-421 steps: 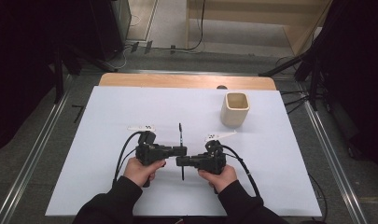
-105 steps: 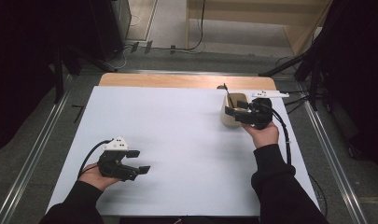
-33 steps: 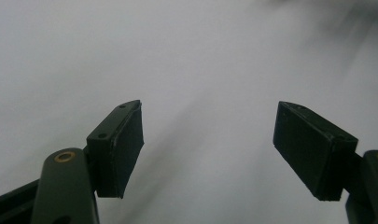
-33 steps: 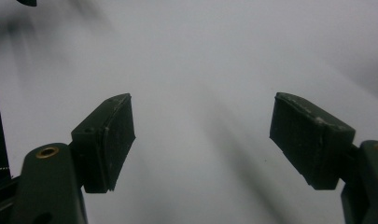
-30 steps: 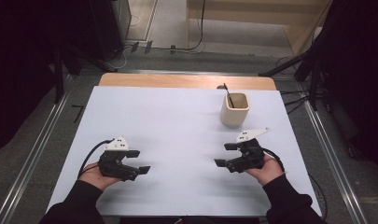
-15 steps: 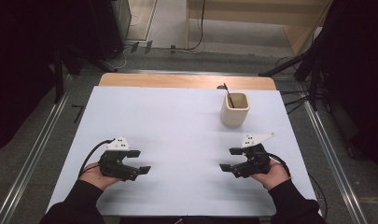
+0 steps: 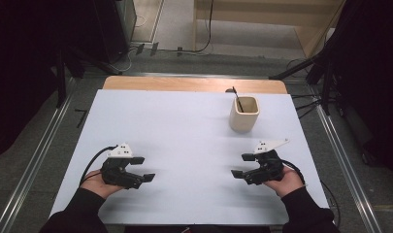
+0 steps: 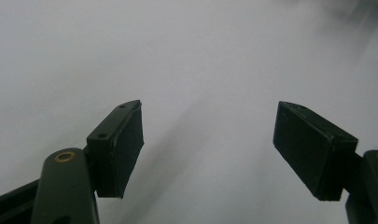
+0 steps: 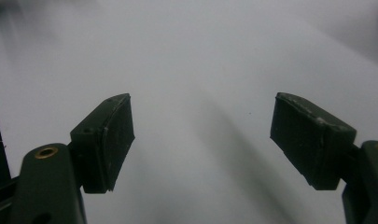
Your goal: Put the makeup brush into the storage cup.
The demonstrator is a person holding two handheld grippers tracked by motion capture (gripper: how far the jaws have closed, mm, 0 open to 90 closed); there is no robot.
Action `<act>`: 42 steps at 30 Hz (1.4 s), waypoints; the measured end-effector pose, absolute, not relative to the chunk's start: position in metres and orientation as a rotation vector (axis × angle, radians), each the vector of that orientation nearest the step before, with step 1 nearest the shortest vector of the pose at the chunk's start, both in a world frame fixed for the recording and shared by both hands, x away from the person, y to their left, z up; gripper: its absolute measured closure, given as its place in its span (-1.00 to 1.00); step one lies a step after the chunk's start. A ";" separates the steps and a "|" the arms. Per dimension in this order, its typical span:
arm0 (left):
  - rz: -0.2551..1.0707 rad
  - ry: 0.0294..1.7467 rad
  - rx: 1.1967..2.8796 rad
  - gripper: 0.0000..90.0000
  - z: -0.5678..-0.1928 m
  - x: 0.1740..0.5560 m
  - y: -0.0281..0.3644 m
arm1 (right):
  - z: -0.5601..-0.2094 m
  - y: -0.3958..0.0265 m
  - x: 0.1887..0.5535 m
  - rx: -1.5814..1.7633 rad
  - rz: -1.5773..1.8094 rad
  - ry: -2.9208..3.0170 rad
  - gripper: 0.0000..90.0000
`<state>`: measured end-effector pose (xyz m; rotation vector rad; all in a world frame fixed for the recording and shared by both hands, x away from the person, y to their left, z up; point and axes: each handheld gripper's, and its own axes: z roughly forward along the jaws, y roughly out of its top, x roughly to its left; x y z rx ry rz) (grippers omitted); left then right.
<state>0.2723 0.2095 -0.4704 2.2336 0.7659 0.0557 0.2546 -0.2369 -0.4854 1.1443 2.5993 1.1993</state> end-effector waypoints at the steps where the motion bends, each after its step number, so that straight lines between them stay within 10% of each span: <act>1: 0.056 0.765 2.234 -0.45 -0.470 0.272 0.210 | -0.486 -0.237 0.255 1.145 1.197 2.598 -0.49; 42: 0.049 0.767 2.240 -0.45 -0.471 0.272 0.208 | -0.488 -0.232 0.256 1.105 1.156 2.623 -0.49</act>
